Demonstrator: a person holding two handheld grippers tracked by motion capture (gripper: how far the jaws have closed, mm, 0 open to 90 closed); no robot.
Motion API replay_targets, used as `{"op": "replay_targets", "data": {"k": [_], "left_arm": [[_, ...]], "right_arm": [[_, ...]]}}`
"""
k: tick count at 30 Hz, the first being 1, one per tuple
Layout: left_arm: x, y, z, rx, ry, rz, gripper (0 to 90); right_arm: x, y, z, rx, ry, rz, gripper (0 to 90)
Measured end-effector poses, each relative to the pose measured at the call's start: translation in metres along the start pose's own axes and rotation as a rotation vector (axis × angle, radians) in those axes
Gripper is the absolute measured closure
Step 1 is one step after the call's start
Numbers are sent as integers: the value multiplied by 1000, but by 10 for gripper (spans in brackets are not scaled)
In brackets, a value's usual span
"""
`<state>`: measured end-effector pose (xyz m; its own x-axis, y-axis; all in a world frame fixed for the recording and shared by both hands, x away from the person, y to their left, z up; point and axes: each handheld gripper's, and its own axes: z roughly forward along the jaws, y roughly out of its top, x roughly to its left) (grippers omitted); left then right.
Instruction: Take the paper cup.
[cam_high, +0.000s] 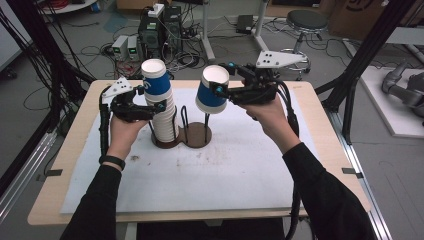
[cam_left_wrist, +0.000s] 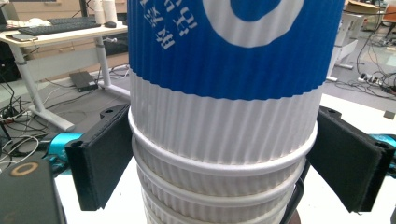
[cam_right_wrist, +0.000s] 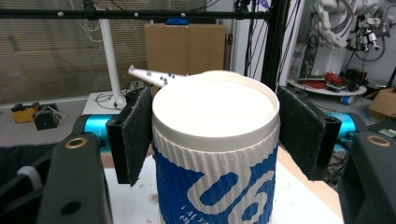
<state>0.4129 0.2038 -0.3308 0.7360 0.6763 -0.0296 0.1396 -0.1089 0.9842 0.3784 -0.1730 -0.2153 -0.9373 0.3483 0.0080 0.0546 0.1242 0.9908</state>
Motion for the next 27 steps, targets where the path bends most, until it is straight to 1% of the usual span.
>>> {"op": "replay_targets", "data": {"k": [1,4,5,8,9,10,14,16,18,19,21,22,26,27], "left_arm": [[0,0,0,0,0,0,117],[0,0,0,4,-2,2,117],[0,0,-1,6,-2,1,117],[0,0,0,5,-1,2,116],[0,0,0,5,-1,2,116],[0,0,0,5,-2,2,116],[0,0,0,5,-2,1,116],[0,0,0,5,-2,1,116],[-1,0,0,5,-1,0,116],[0,0,0,5,-1,2,116],[0,0,0,5,-1,2,116],[0,0,0,5,-1,2,116],[0,0,0,5,-1,3,116],[-1,0,0,5,-1,4,116]], "right_arm": [[0,0,0,0,0,0,312],[1,-8,-6,6,-4,2,313],[2,-14,-10,11,-7,3,313],[2,-25,-16,23,-8,14,313],[2,-25,-16,23,-8,14,313],[4,-32,-19,27,-10,16,313],[7,-44,-26,37,-13,18,313],[9,-51,-29,33,-19,18,313],[9,-58,-32,38,-20,30,313],[9,-58,-32,38,-20,30,313],[10,-65,-35,35,-18,39,313],[10,-72,-36,45,-21,46,313],[13,-85,-38,56,-24,55,313],[14,-88,-39,57,-17,57,313]]}}
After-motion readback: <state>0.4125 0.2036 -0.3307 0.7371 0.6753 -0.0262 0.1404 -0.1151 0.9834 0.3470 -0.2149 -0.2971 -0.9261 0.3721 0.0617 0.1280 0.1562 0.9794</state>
